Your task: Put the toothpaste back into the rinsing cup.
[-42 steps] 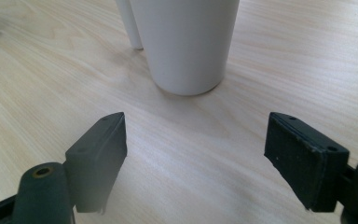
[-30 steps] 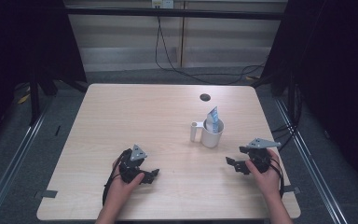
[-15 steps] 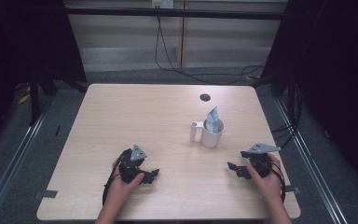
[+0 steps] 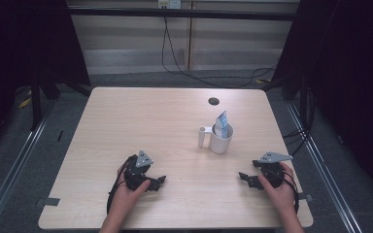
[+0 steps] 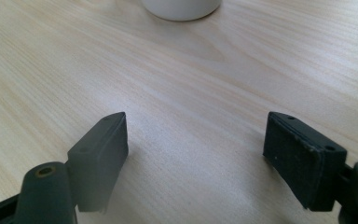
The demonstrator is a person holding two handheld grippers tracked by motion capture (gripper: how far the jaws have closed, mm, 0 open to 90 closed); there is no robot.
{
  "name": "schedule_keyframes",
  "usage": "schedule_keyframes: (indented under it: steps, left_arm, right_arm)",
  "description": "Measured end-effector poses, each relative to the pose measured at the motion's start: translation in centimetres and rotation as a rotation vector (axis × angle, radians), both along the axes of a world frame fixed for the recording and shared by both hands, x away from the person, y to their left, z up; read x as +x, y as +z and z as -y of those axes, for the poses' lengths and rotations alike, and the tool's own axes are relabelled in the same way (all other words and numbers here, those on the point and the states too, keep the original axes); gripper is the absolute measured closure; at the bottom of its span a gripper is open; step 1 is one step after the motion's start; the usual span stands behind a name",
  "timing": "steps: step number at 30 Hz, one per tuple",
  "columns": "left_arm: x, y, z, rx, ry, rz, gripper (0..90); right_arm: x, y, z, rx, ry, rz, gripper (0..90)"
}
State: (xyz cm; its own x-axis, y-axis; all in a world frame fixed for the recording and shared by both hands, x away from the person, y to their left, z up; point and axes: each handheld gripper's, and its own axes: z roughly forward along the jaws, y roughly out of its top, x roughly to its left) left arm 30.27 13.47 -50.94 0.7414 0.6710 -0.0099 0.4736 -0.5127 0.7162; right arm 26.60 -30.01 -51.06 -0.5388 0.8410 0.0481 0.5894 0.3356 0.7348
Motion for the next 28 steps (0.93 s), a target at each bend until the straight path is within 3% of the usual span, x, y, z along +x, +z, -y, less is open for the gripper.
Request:
schedule_keyframes:
  steps: [4,28]
  left_arm:
    - [0.00,0.00,0.00,0.000,0.000,0.000,9.9]
    - [-0.01,0.00,0.00,0.000,0.000,0.000,9.9]
  right_arm:
    - [-0.06,-0.05,-0.21,-0.027,0.010,0.008,19.9]
    - [-0.06,-0.09,-0.32,-0.036,0.008,0.000,14.9]
